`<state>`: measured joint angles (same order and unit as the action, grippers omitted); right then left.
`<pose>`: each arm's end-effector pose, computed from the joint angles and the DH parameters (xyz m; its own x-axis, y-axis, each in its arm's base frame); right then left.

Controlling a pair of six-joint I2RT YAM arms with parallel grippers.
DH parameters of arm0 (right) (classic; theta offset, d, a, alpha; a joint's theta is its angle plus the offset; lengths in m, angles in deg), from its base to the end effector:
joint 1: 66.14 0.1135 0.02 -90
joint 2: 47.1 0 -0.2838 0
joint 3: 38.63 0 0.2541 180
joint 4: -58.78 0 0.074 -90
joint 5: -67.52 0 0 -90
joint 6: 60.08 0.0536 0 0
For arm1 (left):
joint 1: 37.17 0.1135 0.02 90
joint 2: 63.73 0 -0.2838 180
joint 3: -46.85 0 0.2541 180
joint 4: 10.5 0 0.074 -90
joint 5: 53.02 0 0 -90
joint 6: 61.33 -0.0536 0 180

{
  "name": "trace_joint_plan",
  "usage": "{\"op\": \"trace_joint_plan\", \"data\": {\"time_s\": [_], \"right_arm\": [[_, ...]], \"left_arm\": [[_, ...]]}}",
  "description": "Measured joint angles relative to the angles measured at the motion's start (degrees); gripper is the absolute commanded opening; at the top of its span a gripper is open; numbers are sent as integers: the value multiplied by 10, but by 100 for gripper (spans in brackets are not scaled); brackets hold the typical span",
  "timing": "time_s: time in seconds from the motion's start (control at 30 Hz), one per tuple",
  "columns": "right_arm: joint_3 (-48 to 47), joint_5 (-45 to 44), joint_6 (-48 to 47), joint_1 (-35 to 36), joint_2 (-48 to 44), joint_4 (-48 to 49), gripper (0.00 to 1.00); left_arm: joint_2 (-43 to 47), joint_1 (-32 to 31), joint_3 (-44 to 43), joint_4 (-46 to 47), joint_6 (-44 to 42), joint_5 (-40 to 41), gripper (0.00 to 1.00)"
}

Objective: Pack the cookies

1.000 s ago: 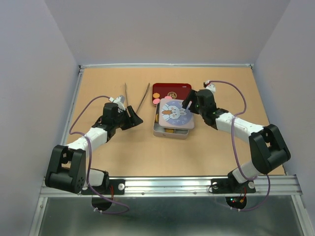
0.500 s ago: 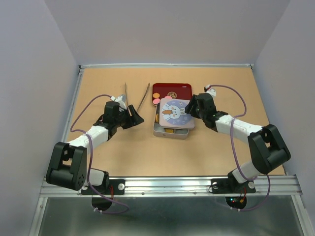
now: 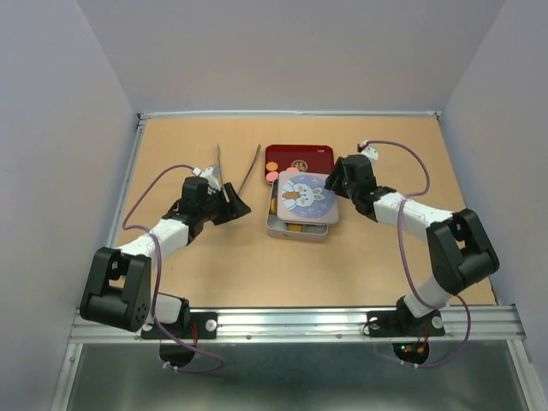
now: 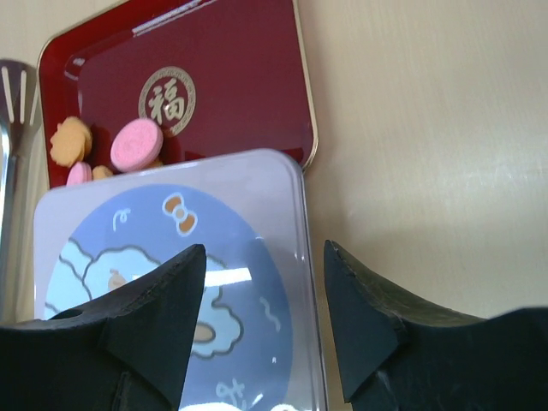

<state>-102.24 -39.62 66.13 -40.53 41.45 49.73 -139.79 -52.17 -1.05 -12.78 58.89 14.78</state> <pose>0.3198 0.1358 0.2201 -0.5206 0.3765 -0.7663 0.1423 0.9232 0.3569 0.2674 -0.0926 0.2064 -0.7019 -0.2944 -0.6486 0.2327 0.7659 -0.5994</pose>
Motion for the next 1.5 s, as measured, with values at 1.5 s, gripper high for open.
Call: {"op": "trace_joint_plan", "data": {"time_s": [1.5], "right_arm": [[-148,49,56,-42,163,-4,63]], "left_arm": [[0,-4,0,13,0,-1,67]]}}
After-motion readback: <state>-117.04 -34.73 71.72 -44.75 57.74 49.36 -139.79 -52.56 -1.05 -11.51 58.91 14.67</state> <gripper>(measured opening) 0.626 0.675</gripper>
